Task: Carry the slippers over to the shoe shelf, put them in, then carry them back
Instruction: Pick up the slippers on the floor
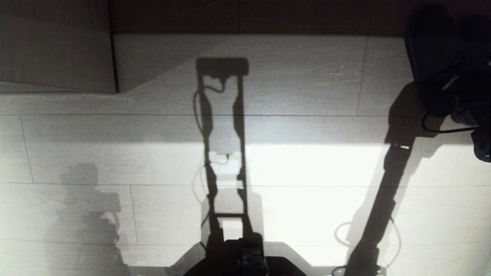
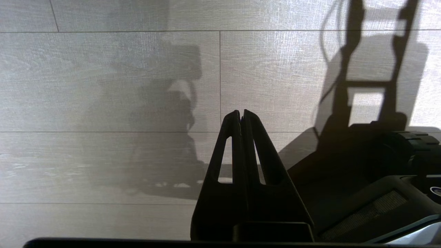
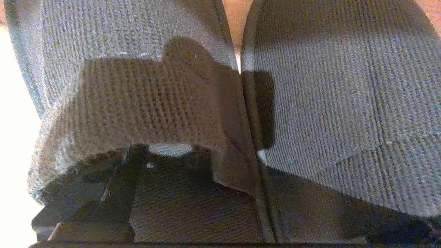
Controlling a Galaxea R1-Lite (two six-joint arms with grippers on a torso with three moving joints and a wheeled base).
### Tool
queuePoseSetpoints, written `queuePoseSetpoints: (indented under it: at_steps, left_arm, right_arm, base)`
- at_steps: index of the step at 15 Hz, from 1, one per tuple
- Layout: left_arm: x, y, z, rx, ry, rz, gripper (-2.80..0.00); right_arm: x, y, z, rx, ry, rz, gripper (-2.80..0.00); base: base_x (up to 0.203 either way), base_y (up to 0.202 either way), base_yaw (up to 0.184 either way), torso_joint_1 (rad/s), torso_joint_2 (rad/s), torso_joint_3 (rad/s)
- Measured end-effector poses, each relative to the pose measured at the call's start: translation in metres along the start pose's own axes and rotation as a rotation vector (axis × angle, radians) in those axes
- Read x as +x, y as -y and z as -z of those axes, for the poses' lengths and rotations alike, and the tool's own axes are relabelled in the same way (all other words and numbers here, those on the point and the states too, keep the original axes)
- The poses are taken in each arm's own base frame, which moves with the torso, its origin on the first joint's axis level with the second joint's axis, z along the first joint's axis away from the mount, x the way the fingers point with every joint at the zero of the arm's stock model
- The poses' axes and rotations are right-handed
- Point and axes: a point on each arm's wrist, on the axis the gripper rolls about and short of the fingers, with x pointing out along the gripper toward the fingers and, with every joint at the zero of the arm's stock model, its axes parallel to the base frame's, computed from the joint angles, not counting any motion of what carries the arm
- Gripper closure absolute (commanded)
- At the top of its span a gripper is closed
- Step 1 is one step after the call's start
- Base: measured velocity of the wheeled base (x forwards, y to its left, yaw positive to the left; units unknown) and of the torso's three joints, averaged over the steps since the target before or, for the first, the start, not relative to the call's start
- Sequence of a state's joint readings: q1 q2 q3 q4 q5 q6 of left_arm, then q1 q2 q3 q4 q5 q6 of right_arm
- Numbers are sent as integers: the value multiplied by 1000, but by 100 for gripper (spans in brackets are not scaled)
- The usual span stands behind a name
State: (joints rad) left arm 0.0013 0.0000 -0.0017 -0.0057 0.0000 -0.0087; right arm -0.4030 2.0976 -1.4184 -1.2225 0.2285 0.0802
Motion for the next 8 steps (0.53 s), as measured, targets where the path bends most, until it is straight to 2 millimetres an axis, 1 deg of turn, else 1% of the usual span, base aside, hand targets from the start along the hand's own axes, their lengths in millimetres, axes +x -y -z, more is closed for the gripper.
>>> queuePoseSetpoints:
  at_steps: [3, 4, 8]
  left_arm:
    - [0, 0, 0, 0, 0, 0, 0]
    - [0, 0, 0, 0, 0, 0, 0]
    - [0, 0, 0, 0, 0, 0, 0]
  right_arm:
    - [4, 0, 2, -1, 9, -2, -280]
    - [4, 0, 2, 0, 10, -1, 0]
    - [3, 0, 3, -1, 7, -5, 0]
  base:
    - [0, 0, 0, 0, 0, 0]
    - [0, 0, 0, 0, 0, 0]
    - [0, 0, 0, 0, 0, 0]
